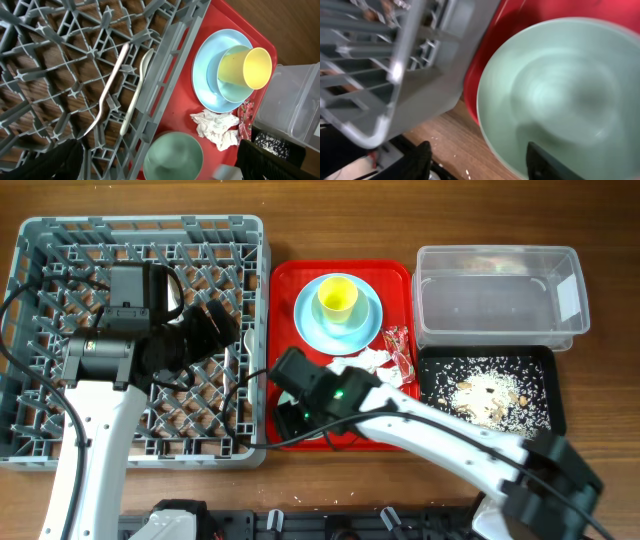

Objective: Sort waste into correct bins and load items into the dishwasher rack
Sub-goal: 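Set the empty green bowl back on the red tray with right gripper, then grasp the white tissue with right gripper and drop it in the clear bin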

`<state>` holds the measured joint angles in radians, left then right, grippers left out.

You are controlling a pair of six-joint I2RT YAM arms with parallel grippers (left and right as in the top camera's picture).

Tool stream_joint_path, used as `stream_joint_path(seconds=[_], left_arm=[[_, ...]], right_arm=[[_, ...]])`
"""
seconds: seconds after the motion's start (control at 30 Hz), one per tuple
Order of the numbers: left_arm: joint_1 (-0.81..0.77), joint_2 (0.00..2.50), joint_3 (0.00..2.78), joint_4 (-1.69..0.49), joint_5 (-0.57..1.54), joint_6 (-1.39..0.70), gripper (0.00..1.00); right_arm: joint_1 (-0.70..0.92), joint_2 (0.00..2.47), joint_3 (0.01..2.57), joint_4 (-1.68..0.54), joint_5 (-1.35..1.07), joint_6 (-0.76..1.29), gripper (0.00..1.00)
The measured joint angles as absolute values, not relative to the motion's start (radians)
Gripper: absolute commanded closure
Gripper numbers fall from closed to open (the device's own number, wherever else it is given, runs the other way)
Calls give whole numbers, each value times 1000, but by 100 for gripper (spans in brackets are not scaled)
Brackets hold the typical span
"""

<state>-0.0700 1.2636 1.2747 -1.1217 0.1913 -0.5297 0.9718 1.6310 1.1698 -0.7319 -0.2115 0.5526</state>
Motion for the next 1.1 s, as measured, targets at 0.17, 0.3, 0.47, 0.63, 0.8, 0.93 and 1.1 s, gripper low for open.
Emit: stream_joint_path(seconds=[0.17, 0.3, 0.47, 0.63, 0.8, 0.93, 1.1], left_arm=[[-70, 1264, 1275, -1122, 191, -530, 0], [-70, 1264, 1275, -1121, 191, -530, 0], [-70, 1264, 1275, -1122, 191, -530, 0], [-70, 1264, 1275, -1122, 191, -530, 0], [-70, 1264, 1275, -1122, 191, -530, 0], [-70, 1264, 1275, -1122, 191, -530, 0], [-70, 1264, 1275, -1122, 191, -530, 0]], right_arm=[[797, 1396, 1203, -958, -58, 615, 29], [718, 1463, 1149, -955, 77, 744, 29], [718, 1661, 1116, -893, 167, 819, 29], [718, 1745, 1115, -822, 258, 848, 29], [716, 1762, 1115, -797, 290, 872, 28], [716, 1808, 1114, -771, 295, 876, 24], [716, 1862, 1114, -756, 294, 878, 26]])
